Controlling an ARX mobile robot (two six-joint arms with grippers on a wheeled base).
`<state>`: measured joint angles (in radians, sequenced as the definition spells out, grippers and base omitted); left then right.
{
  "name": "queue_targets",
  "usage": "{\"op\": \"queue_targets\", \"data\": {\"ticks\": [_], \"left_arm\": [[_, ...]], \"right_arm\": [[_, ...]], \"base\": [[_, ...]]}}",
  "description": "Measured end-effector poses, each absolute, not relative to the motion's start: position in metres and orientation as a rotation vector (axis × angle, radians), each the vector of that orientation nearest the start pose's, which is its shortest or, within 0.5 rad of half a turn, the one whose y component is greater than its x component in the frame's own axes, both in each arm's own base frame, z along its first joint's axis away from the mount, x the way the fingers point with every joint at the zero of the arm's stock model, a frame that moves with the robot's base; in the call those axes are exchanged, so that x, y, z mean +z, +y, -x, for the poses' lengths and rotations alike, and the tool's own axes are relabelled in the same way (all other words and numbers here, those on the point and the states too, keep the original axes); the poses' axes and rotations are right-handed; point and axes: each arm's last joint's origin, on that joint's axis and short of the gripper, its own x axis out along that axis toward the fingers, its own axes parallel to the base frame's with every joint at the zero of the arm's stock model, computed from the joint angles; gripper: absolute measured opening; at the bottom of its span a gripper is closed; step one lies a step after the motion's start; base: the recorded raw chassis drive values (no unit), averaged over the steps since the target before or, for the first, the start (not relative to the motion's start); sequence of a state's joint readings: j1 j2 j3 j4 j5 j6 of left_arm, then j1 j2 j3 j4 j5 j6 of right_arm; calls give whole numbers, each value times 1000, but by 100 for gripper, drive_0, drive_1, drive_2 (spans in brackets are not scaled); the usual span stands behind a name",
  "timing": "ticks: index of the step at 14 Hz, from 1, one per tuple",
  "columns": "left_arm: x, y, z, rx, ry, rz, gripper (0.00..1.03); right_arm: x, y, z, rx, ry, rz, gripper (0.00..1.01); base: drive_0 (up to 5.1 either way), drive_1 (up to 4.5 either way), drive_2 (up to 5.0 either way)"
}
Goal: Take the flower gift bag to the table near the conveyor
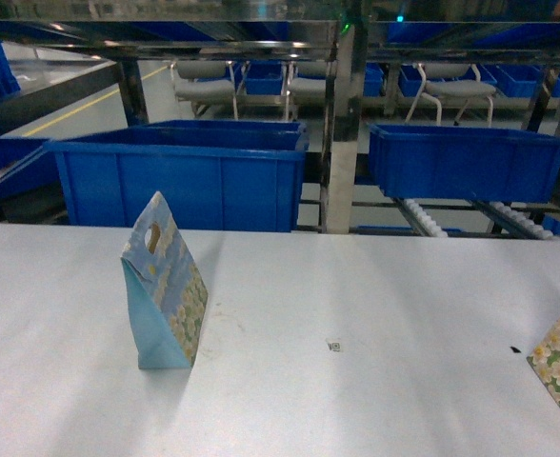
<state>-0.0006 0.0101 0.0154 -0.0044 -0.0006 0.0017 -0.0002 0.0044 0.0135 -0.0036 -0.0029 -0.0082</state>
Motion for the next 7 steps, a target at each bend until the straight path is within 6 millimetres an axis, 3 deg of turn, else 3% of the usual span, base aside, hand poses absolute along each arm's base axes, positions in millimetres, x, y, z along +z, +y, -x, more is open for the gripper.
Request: {"op": "queue_targets", "data": {"ticks": [4, 7], "left_arm": [[168, 0, -97, 0, -1, 0, 2], [168, 0, -97, 0, -1, -1, 42]], "right_arm": [[167, 0, -97, 3, -6, 9, 3], [167, 0, -97, 3, -6, 8, 44]], "base": [[0, 0, 0], [0, 0, 0]]}}
